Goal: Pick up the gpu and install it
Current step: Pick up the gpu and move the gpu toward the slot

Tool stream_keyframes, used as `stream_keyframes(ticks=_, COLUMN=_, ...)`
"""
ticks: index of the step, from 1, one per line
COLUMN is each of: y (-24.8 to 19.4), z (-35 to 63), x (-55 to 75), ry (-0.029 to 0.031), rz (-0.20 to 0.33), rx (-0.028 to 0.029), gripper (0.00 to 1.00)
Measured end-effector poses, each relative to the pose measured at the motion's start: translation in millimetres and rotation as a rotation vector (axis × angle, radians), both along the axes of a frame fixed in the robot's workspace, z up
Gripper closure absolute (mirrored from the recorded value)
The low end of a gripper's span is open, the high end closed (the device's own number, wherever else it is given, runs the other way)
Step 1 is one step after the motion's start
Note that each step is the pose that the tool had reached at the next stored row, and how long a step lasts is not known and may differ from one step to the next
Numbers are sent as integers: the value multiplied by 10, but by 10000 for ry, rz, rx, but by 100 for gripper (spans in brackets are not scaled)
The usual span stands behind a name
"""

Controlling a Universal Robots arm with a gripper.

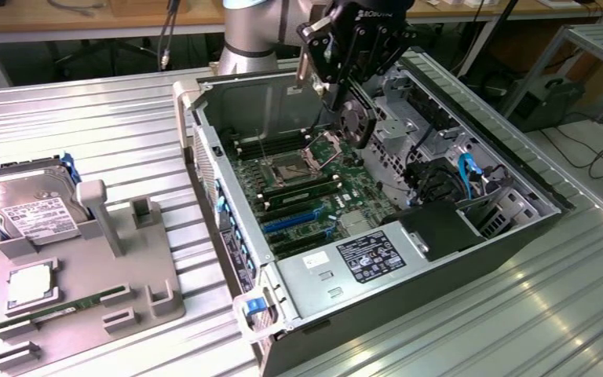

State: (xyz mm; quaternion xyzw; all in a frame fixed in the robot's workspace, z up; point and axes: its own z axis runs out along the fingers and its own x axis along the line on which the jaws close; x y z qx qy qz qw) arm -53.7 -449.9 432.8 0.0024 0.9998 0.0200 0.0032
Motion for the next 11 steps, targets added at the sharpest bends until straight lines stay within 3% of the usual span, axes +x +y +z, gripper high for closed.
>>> stream_keyframes(ticks=11, y=0, z=-1, x=316, ry=0, rz=3, rx=0, gripper=73)
